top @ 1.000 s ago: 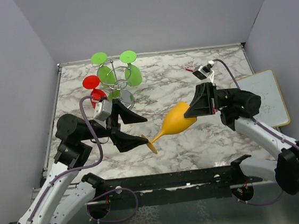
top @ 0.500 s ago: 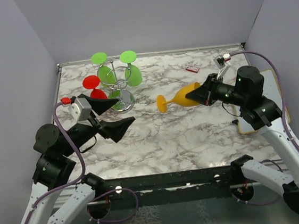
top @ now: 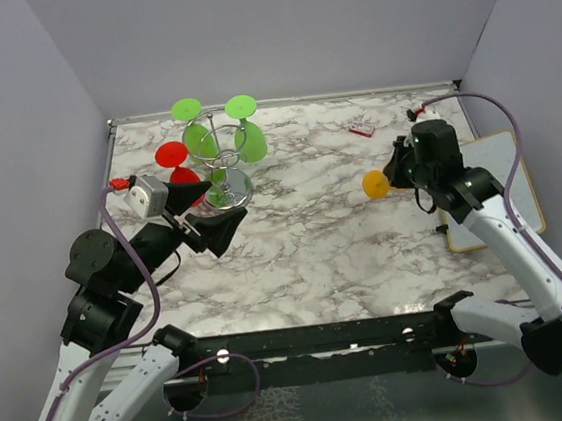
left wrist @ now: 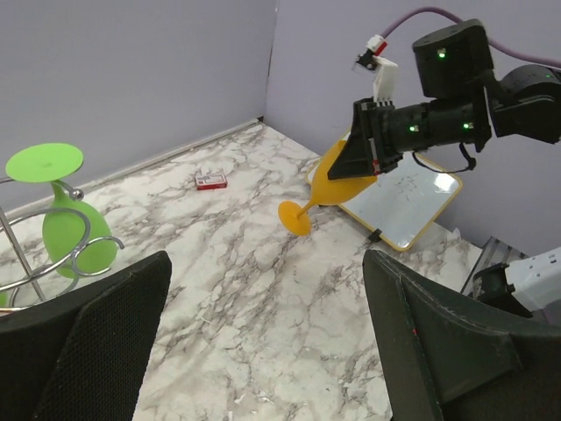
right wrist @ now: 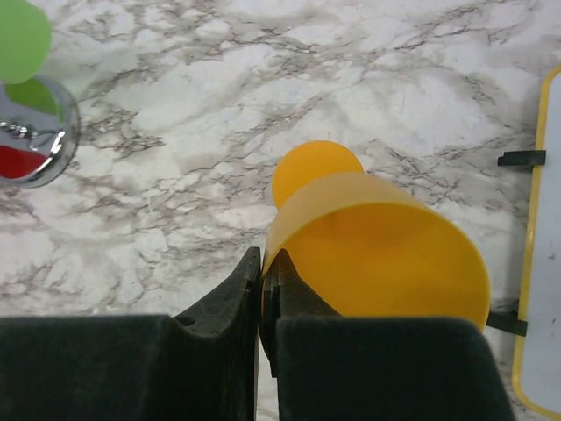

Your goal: Take the wine glass off the wine glass rack

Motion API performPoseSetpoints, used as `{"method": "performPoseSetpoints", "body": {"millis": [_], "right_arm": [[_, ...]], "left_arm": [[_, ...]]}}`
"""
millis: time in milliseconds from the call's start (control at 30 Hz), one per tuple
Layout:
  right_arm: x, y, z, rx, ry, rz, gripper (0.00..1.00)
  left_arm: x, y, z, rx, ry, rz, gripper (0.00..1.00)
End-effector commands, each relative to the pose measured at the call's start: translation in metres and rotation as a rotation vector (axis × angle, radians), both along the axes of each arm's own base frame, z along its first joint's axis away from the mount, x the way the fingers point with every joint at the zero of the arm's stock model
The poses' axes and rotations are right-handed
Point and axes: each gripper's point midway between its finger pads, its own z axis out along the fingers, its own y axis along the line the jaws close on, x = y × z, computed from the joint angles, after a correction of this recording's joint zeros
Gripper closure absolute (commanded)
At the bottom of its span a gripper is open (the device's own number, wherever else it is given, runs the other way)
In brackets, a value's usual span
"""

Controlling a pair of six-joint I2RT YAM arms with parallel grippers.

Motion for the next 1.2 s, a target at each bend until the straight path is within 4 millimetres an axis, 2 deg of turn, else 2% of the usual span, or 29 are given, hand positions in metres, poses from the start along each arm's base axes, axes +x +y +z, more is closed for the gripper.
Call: {"method": "performPoseSetpoints", "body": {"millis": [0,67,100,233,367,533,700,900,1100,1167], "right_arm": [[0.027,-0.008,0.002,-0.159,0.026,0.007,0.99],[0.043,-0.005,0.003,-0.200,0.066,0.022,0.99],[0.053,-0.003,-0.008,-0.235,0.118,0.025,0.99],[0.078,-0.003,-0.029,-0.318,0.247,-0.004,0.99],[0.106,0.005,-0.041,-0.348,0.267,0.009,0.99],[0.131,0.010,-0.047,-0.350,0.269,0.021,0.99],[0.145,0.007,-0.061,-0.334,0.306,0.035,0.99],[0.165,-0.005,-0.074,-0.326,0.303,0.045,0.99],[0.169,-0.004,-0.093,-0.321,0.334,0.069,0.98],[0.169,-0.003,-0.093,-0.318,0.330,0.075,0.93]], "left_arm": [[0.008,0.001,-0.006,-0.014,0.039,0.030,0.07],[0.008,-0.001,-0.008,-0.022,0.048,0.024,0.07],[0.008,-0.001,-0.009,-0.026,0.053,0.021,0.07],[0.006,-0.003,-0.007,-0.044,0.060,0.008,0.07],[0.005,-0.004,-0.003,-0.056,0.063,0.000,0.07],[0.003,-0.007,-0.001,-0.064,0.079,-0.017,0.07],[0.005,-0.010,0.000,-0.073,0.101,-0.030,0.07],[0.009,-0.016,0.002,-0.095,0.125,-0.041,0.07],[0.010,-0.016,0.002,-0.117,0.143,-0.040,0.07],[0.010,-0.015,0.002,-0.112,0.150,-0.032,0.07]]}}
